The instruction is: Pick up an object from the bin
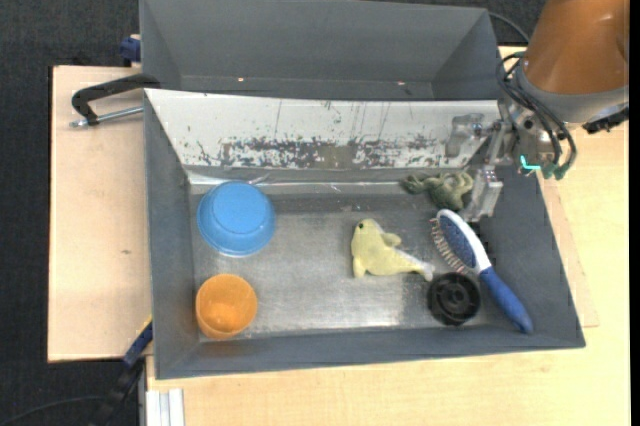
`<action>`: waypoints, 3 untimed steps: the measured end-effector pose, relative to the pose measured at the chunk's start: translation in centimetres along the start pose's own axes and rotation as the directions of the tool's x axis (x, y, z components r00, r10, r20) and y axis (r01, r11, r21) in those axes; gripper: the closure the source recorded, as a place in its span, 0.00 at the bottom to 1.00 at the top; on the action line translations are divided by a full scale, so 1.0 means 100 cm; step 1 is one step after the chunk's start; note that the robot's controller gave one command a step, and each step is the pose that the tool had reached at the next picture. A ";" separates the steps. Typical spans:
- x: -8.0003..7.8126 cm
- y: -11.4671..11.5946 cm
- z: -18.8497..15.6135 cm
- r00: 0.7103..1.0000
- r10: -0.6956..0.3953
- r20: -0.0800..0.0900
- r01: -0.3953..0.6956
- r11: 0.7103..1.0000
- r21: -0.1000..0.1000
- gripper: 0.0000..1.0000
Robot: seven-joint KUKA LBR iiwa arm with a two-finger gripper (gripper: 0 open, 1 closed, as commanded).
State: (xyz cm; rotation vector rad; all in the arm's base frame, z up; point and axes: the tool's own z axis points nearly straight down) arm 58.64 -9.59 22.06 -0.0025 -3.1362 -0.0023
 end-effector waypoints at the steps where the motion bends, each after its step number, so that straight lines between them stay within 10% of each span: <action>1: 0.011 -0.055 0.122 0.951 -0.309 0.003 0.309 0.951 0.000 0.00; 2: -0.003 -0.051 0.144 0.714 -0.700 0.006 0.700 0.715 0.011 0.00; 3: -0.017 -0.043 0.135 0.712 -0.700 0.053 0.699 0.714 0.043 1.00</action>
Offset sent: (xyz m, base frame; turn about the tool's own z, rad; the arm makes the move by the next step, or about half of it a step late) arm -0.0130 -0.0550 -0.1244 -0.3184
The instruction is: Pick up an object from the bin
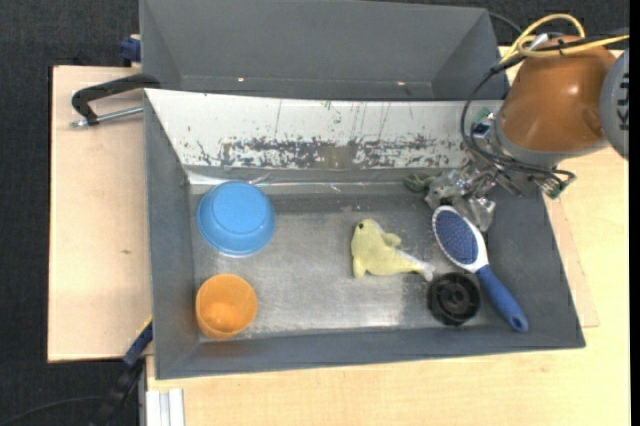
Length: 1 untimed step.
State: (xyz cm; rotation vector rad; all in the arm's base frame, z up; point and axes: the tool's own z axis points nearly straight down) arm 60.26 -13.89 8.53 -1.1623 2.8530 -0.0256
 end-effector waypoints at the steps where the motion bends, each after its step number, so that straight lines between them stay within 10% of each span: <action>1: 0.013 0.005 0.010 0.999 0.000 -0.036 -0.001 1.000 -0.026 0.00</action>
Offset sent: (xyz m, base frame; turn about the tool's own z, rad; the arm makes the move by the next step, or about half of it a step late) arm 0.0000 0.0000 0.0000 0.0000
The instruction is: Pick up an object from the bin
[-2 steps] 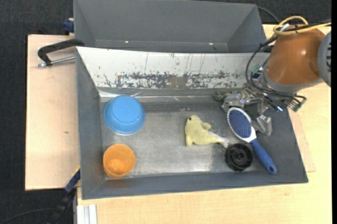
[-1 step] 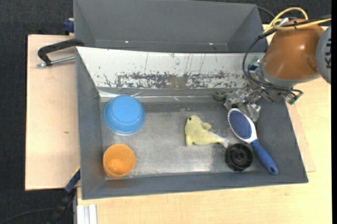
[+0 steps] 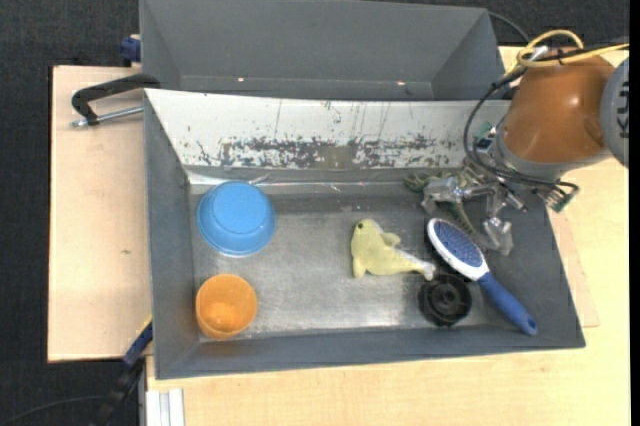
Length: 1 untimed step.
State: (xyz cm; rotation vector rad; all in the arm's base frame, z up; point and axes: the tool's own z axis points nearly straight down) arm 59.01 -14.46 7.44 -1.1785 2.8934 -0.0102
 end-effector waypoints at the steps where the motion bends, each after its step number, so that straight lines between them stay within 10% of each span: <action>1: 0.001 0.001 0.001 1.000 0.001 -0.004 -0.001 1.000 -0.005 1.00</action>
Offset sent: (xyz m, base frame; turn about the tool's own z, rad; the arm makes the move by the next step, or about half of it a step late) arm 0.0000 0.0000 0.0000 0.0000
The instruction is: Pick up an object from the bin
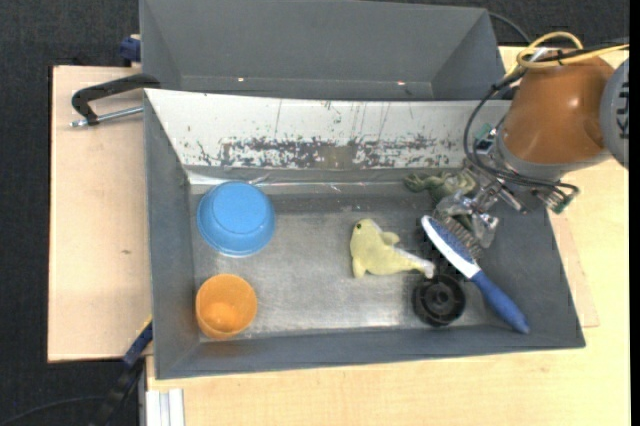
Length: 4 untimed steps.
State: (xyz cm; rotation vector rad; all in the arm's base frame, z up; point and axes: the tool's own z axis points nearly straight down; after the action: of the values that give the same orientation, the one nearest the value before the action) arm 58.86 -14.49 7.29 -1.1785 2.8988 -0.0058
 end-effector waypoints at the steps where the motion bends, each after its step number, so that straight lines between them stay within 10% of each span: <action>1: -0.003 0.022 -0.158 1.000 -0.017 0.000 0.017 1.000 0.004 1.00; 2: 0.016 0.100 -0.100 0.976 -0.218 -0.008 0.218 0.976 -0.017 1.00; 3: 0.016 0.097 -0.102 0.976 -0.216 -0.006 0.216 0.976 -0.010 0.00; 4: -0.009 0.067 -0.022 0.767 -0.641 0.000 0.641 0.767 -0.012 0.00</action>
Offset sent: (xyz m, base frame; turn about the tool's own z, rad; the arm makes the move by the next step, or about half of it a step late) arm -0.0187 0.0168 0.1513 -0.0189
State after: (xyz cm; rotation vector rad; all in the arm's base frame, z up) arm 54.84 -9.05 9.46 -2.1029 2.3304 0.0021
